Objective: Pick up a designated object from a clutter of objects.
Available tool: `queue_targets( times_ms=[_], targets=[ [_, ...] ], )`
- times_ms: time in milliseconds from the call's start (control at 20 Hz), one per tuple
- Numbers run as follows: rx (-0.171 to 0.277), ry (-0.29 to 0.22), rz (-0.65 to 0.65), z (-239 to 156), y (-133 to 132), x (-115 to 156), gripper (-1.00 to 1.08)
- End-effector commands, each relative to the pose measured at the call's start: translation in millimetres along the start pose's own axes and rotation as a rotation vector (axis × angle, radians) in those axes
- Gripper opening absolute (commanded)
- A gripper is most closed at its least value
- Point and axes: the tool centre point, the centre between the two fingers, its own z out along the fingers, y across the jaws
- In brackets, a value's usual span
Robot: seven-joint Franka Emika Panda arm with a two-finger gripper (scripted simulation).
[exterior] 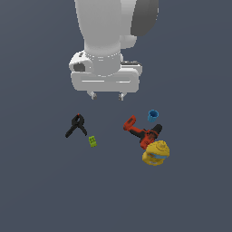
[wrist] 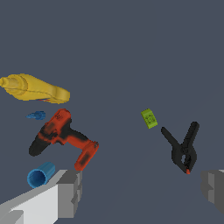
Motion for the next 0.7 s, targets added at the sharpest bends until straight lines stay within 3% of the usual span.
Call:
queue_targets(
  times_ms=[0,650],
  targets=[
    [0.0,0.0,0.0,0.0,0.0,0.0,1.0],
    [-0.019,0.007,-0.048,-3.8,5.2,-2.5,1.0]
  ],
)
